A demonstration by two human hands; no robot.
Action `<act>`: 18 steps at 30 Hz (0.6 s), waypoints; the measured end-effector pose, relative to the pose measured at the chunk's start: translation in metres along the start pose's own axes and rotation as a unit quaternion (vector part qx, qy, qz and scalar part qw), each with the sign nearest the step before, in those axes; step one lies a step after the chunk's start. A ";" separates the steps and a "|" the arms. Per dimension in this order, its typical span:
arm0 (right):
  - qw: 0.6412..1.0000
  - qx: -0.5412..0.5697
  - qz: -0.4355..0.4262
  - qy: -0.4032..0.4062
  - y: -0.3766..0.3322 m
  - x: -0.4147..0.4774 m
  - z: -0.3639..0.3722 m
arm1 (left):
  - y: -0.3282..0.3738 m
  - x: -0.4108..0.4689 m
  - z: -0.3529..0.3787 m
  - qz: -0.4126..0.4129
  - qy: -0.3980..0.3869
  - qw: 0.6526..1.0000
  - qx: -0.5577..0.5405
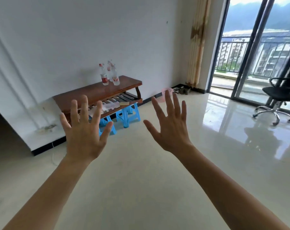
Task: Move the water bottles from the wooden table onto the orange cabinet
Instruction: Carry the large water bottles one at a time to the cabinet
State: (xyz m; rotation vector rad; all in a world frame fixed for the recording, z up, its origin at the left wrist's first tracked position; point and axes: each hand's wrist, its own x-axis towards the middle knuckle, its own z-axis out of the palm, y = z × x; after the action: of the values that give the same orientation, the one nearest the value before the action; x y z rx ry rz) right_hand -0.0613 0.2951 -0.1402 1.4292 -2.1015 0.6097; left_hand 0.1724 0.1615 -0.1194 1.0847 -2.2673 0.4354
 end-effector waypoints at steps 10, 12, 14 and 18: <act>0.992 0.099 -0.080 -0.025 -0.055 0.153 0.158 | -0.102 0.098 0.114 -0.081 0.005 0.996 0.043; 0.991 0.101 -0.084 -0.025 -0.059 0.187 0.192 | -0.122 0.129 0.148 -0.090 0.011 0.995 0.035; 0.992 0.092 -0.088 -0.019 -0.062 0.227 0.230 | -0.144 0.163 0.185 -0.092 0.010 0.996 0.017; 0.995 0.080 -0.061 -0.020 -0.065 0.306 0.286 | -0.179 0.240 0.244 -0.091 -0.017 0.996 0.000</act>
State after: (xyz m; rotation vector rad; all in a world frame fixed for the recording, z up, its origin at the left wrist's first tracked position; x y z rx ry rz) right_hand -0.1419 -0.1208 -0.1563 1.6559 -2.0162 0.7195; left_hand 0.1047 -0.2171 -0.1505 1.2933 -2.1725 0.3445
